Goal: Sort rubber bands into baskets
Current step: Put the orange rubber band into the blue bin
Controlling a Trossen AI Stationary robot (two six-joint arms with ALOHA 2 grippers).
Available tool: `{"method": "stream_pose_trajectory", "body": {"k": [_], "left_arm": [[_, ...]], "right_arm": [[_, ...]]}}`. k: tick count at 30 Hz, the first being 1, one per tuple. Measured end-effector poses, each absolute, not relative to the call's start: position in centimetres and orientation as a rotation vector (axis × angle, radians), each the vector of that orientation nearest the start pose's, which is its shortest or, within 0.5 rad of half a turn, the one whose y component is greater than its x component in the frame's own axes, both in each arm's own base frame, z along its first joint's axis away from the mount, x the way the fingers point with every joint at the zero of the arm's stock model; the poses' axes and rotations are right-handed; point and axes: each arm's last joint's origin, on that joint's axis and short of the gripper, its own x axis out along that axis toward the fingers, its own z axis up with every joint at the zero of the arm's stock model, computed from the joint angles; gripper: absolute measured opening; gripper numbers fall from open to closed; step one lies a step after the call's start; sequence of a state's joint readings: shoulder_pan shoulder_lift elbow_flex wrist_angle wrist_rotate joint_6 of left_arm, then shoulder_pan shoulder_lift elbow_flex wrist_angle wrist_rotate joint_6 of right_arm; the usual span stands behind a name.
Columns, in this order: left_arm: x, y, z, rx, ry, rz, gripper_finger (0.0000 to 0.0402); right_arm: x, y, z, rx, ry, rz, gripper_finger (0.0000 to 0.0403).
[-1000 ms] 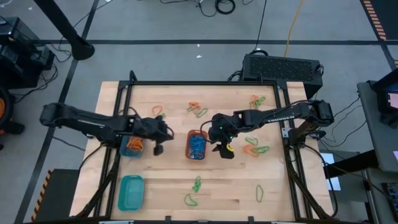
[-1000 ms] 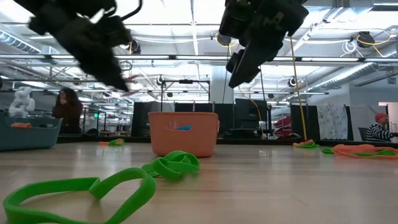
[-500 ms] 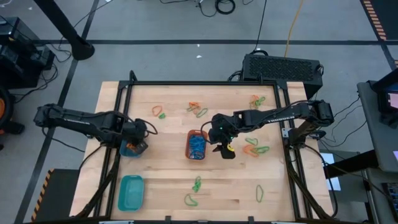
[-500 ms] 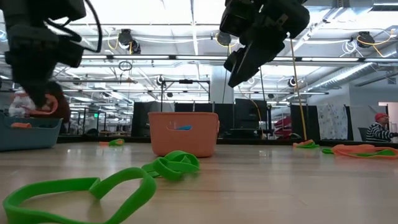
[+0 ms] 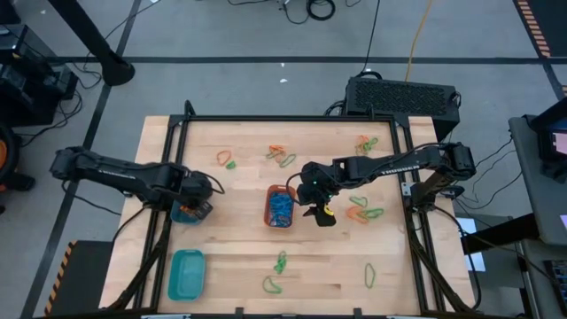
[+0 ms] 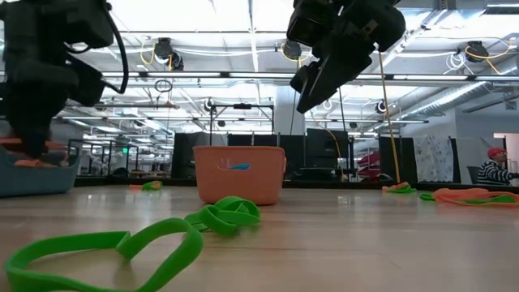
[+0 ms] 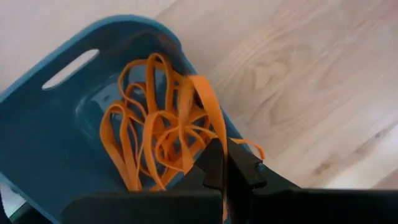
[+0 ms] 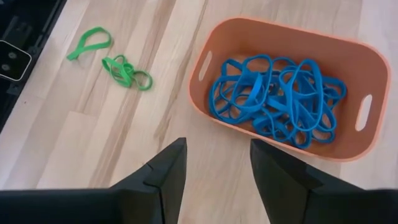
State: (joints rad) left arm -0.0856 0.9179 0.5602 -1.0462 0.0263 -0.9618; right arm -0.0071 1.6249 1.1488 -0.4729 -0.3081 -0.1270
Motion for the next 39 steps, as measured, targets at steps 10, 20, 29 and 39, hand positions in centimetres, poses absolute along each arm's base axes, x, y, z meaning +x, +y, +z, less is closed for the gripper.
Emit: {"method": "stream_pose_trajectory", "body": {"k": [10, 20, 29, 39], "left_arm": [[12.9, -1.0, 18.3, -0.706, 1.347, 0.642, 0.0073], [13.1, -0.3, 18.5, -0.62, 1.379, 0.613, 0.0133], [14.4, -0.1, 21.7, -0.578, 1.283, 0.544, 0.0141], [18.2, -2.2, 22.9, -0.411, 0.991, 0.088, 0.0141]], "right_arm": [[33.5, 0.6, 23.1, 0.011, 0.918, 0.347, 0.0169], [33.5, 0.6, 23.0, 0.016, 0.92, 0.346, 0.0169], [33.5, 0.6, 23.0, 0.022, 0.921, 0.343, 0.0169], [32.7, 0.9, 22.6, 0.124, 1.031, 0.306, 0.0169]]}}
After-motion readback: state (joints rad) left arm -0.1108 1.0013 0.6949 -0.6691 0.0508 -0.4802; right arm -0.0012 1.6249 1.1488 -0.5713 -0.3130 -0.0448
